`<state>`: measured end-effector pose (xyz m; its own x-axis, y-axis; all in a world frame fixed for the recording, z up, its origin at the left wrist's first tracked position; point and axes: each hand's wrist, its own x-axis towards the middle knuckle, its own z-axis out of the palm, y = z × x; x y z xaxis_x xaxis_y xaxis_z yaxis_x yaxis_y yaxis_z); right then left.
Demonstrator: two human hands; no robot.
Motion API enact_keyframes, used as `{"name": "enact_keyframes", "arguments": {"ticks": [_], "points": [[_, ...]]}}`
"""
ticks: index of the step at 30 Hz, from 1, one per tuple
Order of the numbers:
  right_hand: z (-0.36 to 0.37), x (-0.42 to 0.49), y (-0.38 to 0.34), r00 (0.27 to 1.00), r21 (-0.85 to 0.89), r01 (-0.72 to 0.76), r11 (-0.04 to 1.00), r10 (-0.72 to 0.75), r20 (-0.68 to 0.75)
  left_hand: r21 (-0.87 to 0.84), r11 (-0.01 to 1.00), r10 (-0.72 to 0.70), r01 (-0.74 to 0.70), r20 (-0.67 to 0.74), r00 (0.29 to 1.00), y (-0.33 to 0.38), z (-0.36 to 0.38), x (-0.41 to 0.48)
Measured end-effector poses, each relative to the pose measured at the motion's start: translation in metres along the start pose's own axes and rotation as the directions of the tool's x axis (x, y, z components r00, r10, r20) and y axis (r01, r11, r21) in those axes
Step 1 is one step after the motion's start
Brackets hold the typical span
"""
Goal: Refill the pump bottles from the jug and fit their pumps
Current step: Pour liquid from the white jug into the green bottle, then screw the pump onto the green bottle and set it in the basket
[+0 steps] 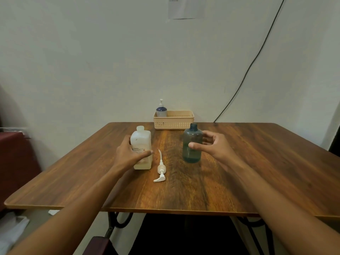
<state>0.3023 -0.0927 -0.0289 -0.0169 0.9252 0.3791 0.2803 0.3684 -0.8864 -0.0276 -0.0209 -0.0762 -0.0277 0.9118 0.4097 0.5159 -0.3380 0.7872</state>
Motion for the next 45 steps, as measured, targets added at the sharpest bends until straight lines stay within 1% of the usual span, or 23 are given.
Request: {"name": "enact_keyframes", "arguments": {"ticks": [6, 8, 10, 13, 15, 17, 19, 21, 23, 27, 30, 33, 36, 39, 43, 45], "points": [[-0.001, -0.001, 0.000, 1.000, -0.008, -0.020, 1.000, 0.020, -0.014, 0.004, 1.000, -0.013, 0.012, 0.061, 0.998, 0.002, -0.005, -0.001], [-0.002, -0.001, 0.000, 1.000, -0.005, -0.024, 1.000, 0.024, -0.016, -0.005, 1.000, -0.009, 0.009, 0.007, 1.000, 0.014, -0.012, 0.001], [-0.003, -0.001, 0.000, 0.999, -0.007, -0.015, 1.000, 0.014, -0.030, -0.043, 0.999, 0.019, -0.023, -0.100, 0.995, 0.032, -0.022, 0.007], [-0.003, -0.001, -0.002, 0.999, -0.009, 0.006, 1.000, -0.006, -0.043, -0.153, 0.979, 0.097, -0.132, -0.217, 0.971, 0.071, -0.039, 0.017], [-0.003, -0.001, -0.003, 0.999, -0.011, 0.015, 1.000, -0.016, -0.042, -0.144, 0.960, 0.201, -0.241, -0.244, 0.949, 0.097, -0.042, 0.018], [-0.003, -0.001, -0.005, 0.999, -0.014, 0.024, 1.000, -0.025, -0.044, -0.106, 0.937, 0.311, -0.332, -0.177, 0.934, 0.118, -0.037, 0.011], [-0.002, 0.000, -0.006, 0.999, -0.013, 0.031, 0.999, -0.031, -0.044, -0.108, 0.926, 0.361, -0.362, -0.032, 0.932, 0.131, -0.025, 0.000], [-0.002, -0.001, -0.008, 0.998, -0.021, 0.037, 0.999, -0.038, -0.050, -0.143, 0.927, 0.364, -0.347, 0.120, 0.924, 0.137, -0.009, -0.011], [-0.003, -0.001, -0.011, 0.997, -0.027, 0.051, 0.998, -0.052, -0.061, -0.170, 0.936, 0.341, -0.308, 0.230, 0.911, 0.138, 0.010, -0.019], [-0.006, 0.000, -0.016, 0.995, -0.031, 0.061, 0.998, -0.063, -0.077, -0.172, 0.955, 0.289, -0.241, 0.357, 0.888, 0.133, 0.043, -0.027], [-0.005, -0.003, -0.021, 0.995, -0.048, 0.062, 0.997, -0.065, -0.070, -0.234, 0.943, 0.312, -0.238, 0.364, 0.878, 0.129, 0.060, -0.028], [-0.004, -0.006, -0.023, 0.996, -0.056, 0.065, 0.996, -0.068, -0.060, -0.213, 0.938, 0.326, -0.272, 0.288, 0.900, 0.125, 0.072, -0.028], [-0.003, -0.009, -0.022, 0.996, -0.065, 0.058, 0.996, -0.062, -0.062, -0.205, 0.942, 0.315, -0.267, 0.254, 0.914, 0.121, 0.081, -0.025], [-0.002, -0.012, -0.023, 0.996, -0.116, 0.059, 0.992, -0.066, -0.062, -0.226, 0.941, 0.303, -0.251, 0.234, 0.924, 0.118, 0.084, -0.025], [-0.019, -0.014, -0.026, 0.997, -0.238, 0.073, 0.969, -0.073, 0.008, -0.251, 0.944, 0.271, -0.214, 0.224, 0.936, 0.117, 0.081, -0.031], [-0.038, -0.014, -0.023, 0.998, -0.269, 0.060, 0.961, -0.068, -0.018, -0.273, 0.941, 0.265, -0.200, 0.226, 0.937, 0.116, 0.078, -0.033]]}}
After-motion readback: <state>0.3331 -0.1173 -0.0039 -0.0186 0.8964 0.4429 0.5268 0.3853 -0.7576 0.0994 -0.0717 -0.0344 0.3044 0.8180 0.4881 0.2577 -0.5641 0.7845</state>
